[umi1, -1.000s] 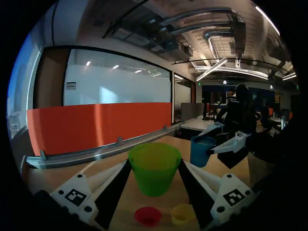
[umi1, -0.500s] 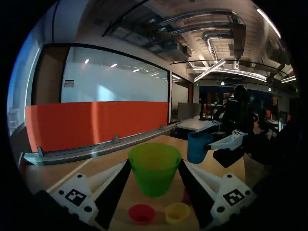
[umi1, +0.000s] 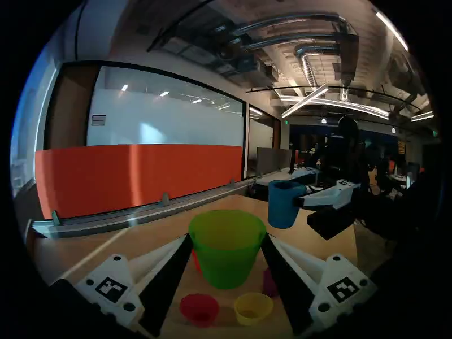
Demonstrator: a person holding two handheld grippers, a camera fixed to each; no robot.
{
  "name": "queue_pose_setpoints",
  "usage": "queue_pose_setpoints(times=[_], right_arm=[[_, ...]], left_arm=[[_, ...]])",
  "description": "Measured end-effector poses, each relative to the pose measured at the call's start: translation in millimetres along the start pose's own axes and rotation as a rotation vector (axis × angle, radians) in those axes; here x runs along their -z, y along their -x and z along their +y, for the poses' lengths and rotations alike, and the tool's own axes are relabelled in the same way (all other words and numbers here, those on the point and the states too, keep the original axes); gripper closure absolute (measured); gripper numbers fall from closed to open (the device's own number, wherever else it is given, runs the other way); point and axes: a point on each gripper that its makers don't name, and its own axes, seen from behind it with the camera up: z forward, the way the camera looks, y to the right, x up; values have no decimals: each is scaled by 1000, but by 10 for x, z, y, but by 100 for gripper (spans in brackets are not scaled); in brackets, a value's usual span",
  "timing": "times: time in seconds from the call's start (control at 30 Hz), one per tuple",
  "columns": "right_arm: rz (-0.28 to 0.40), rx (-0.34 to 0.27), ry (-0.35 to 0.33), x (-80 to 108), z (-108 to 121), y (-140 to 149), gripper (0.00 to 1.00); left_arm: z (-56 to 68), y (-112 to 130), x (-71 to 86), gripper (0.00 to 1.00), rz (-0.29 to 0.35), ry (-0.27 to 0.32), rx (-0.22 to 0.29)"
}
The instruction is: Pour water
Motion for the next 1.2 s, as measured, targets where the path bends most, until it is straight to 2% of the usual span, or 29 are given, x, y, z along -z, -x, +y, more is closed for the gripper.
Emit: queue_pose_setpoints(times=[0.47, 0.97, 1.2], right_arm=[[4, 31, -2, -20, -23, -48, 8], [18, 110, -9, -75, -53, -252, 8], [18, 162, -16, -116, -104, -311, 8]], left_arm=[[142, 179, -25, 13, -31, 34, -15], [256, 268, 9, 13, -32, 50, -30], [352, 308, 20, 13, -30, 65, -33]])
